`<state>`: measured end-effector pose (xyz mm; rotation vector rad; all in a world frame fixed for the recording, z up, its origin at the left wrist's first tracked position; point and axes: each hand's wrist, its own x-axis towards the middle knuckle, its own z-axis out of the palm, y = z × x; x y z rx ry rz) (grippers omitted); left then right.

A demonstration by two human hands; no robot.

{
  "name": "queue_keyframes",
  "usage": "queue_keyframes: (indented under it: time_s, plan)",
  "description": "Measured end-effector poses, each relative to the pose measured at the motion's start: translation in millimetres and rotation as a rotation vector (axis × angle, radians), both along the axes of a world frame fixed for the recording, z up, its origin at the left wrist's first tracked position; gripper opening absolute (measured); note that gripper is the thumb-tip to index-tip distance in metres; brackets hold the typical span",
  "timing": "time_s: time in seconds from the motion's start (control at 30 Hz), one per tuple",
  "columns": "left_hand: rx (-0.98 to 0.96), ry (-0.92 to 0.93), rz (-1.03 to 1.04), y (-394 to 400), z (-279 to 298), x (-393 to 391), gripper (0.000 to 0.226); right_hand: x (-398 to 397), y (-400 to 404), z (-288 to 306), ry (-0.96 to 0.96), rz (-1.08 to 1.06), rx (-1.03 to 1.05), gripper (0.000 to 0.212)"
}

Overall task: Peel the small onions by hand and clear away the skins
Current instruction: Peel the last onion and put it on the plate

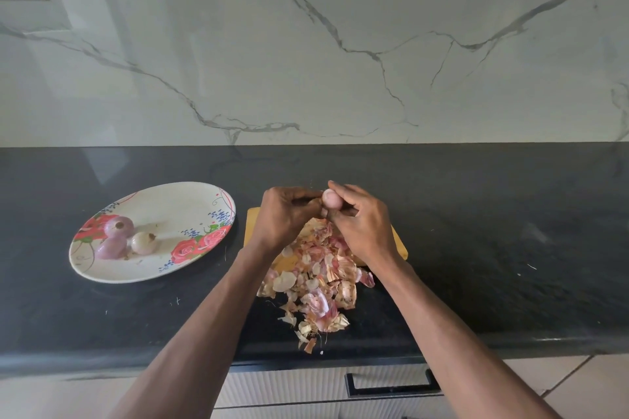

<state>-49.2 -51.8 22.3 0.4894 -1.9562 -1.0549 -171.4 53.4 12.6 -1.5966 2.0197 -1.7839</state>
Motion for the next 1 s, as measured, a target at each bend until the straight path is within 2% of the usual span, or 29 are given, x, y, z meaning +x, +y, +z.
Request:
queue_keyframes:
  time_s: [0.2,0.27,0.37,0.5,0.6,0.73,0.87,1.0]
  plan:
    - [0.118,0.047,0.009,0,2,-2,0.013,1,1,3,-0.208,0.060,0.039,0.051]
    - [0.179,0.051,0.047,-5,1,-3,0.014,1,0,4,-0.249,0.078,0.051,0.045]
    - [0.174,0.005,0.012,-9,1,1,0.025,1,0,3,-0.213,0.043,0.045,0.040]
    - [0.070,-0.015,-0.157,-4,6,6,0.022,1,1,2,-0.072,-0.024,0.023,0.046]
    - [0.102,-0.024,-0.200,0,11,7,0.023,0,1,1,0.001,-0.038,0.023,0.048]
    - [0.154,-0.006,-0.197,-2,12,9,0.029,0,1,0,0.057,-0.059,0.025,0.051]
    - [0.011,-0.053,-0.108,-5,3,7,0.018,0,1,-3,0.086,-0.060,0.028,0.047]
    - [-0.020,-0.023,-0.072,-4,3,7,0.021,3,1,-5,0.092,-0.036,0.033,0.043]
